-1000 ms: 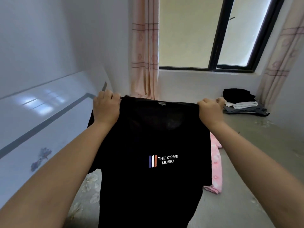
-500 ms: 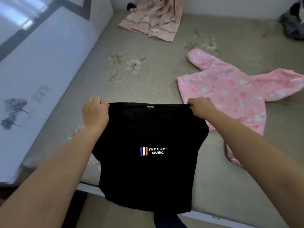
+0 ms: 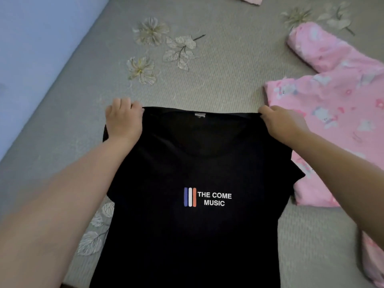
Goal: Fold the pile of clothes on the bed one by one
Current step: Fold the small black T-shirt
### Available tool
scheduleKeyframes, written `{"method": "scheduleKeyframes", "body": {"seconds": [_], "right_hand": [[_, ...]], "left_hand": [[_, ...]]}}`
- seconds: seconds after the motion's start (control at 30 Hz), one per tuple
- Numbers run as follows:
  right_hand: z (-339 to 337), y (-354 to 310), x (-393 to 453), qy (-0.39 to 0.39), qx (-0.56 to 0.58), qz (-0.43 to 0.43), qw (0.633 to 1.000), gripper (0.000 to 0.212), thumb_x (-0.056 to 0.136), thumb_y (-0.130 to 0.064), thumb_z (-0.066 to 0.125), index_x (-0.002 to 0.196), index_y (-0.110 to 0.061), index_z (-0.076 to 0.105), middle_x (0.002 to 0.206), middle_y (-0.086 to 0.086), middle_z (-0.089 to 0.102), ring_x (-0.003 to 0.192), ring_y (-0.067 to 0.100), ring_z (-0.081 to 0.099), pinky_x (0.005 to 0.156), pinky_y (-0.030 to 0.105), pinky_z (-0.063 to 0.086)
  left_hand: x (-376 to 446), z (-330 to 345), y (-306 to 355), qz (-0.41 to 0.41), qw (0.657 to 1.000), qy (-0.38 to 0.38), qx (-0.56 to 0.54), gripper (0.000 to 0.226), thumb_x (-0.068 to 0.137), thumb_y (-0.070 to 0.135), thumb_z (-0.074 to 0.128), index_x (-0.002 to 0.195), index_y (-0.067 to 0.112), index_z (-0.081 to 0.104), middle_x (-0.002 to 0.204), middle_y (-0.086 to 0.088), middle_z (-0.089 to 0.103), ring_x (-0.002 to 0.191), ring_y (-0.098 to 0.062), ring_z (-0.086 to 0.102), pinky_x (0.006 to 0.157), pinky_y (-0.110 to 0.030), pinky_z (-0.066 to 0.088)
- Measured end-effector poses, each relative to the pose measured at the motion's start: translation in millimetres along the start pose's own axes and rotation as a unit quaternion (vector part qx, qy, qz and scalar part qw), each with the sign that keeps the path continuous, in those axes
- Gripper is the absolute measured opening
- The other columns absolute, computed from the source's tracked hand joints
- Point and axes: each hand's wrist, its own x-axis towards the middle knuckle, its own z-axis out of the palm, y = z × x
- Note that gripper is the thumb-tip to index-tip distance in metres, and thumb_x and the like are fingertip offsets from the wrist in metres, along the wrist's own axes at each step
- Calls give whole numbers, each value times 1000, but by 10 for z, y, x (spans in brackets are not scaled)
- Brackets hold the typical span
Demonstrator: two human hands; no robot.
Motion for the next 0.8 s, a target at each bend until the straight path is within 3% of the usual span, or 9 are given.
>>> {"method": "scheduleKeyframes", "body": {"seconds": [0.27,0.43,0.53,0.63,0.73,0.8], "right_hand": [[974,58,463,0,-54,45,998,13,91,-6,42,101,0,50,94,24,54,72,44,56,55,35,28],[1098,55,526,45,-61,80,994,22,95,-12,39,102,5,50,95,30,58,74,50,56,57,41,29],[1014,-47,495,47,-54,92,993,22,92,-6,41,108,7,50,98,34,56,83,49,54,70,48,37],[904,-399,358,103,-2,137,985,44,81,2,48,125,7,46,111,36,52,97,50,50,87,53,35],[902,-1084,88,181,65,63,979,48,75,-8,52,121,7,52,112,32,57,101,49,56,87,59,41],[974,-1595,-121,159,106,17,982,48,77,-21,47,119,0,58,117,24,59,109,43,56,90,61,40]], "left_hand": [[404,1190,97,-35,997,-68,-20,34,98,20,34,103,-6,55,109,-25,50,106,-38,39,83,-44,30],[521,1301,45,-34,996,-47,-66,30,95,23,38,100,-2,54,108,-24,51,105,-38,42,84,-45,30],[483,1161,-13,-25,992,-57,-113,31,95,24,40,109,1,52,113,-20,52,108,-36,43,88,-43,31],[235,979,-257,-81,989,-82,-91,36,93,24,42,117,-2,50,118,-23,54,110,-38,46,91,-48,33],[-59,832,-655,-171,970,-162,-66,39,92,20,40,123,-3,48,122,-27,50,112,-41,44,93,-47,34],[-183,741,-854,-246,936,-215,-131,34,92,18,38,119,1,52,116,-23,54,107,-38,48,86,-41,37]]}}
